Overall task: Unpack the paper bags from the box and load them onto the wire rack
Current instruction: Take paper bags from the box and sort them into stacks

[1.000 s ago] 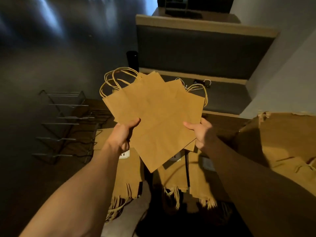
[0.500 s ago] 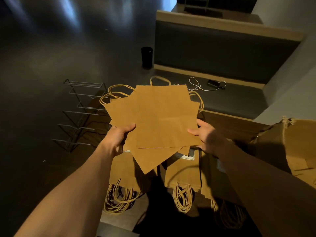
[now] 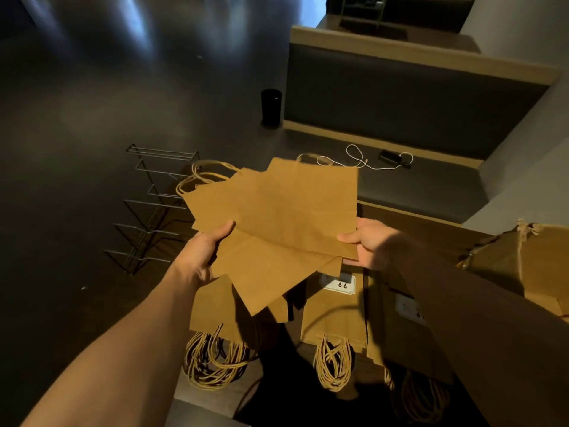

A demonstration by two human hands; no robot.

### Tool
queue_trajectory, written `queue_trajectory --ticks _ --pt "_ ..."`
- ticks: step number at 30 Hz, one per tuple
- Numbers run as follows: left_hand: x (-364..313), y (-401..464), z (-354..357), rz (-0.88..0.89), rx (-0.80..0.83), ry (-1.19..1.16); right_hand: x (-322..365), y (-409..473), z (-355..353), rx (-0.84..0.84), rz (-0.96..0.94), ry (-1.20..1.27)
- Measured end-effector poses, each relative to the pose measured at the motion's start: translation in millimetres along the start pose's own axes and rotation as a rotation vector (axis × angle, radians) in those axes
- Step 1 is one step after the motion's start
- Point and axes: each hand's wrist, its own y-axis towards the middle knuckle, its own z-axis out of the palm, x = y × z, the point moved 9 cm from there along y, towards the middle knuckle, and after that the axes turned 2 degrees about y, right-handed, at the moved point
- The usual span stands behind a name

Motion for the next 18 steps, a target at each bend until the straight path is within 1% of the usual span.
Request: queue_trajectory --ticks 3,4,6,7,9,11,13,15,18 --pt "9 -5 1 -0.076 0.065 0.025 2 -7 -11 -0.04 0.067 -0.267" --pt "10 -7 2 -0.081 0.059 0.046 0 -12 -6 -0.019 0.083 -0.29" --pt "12 -9 4 -0.082 0.048 0.045 -2 -12 3 0.002 0.068 -0.22" --pt "13 -9 7 -0.087 0.051 0.028 -3 -6 2 -0.002 0.032 -0.218" --pt "11 -9 13 -0.091 0.083 0.008 -13 35 -20 -0.004 -0.067 -0.208" --pt "6 -8 20 -0.062 0.11 -0.038 -9 38 -22 -0.009 -0.148 -0.135" --pt "-1 -8 20 -0.024 0.109 -0.097 8 10 -8 -0.036 -0.249 -0.006" --pt "-4 -4 14 0.0 0.075 -0.112 16 -2 -4 -0.069 -0.289 0.113" --pt "-6 1 9 0.04 0.018 -0.061 17 -1 -10 -0.085 -0.324 0.307"
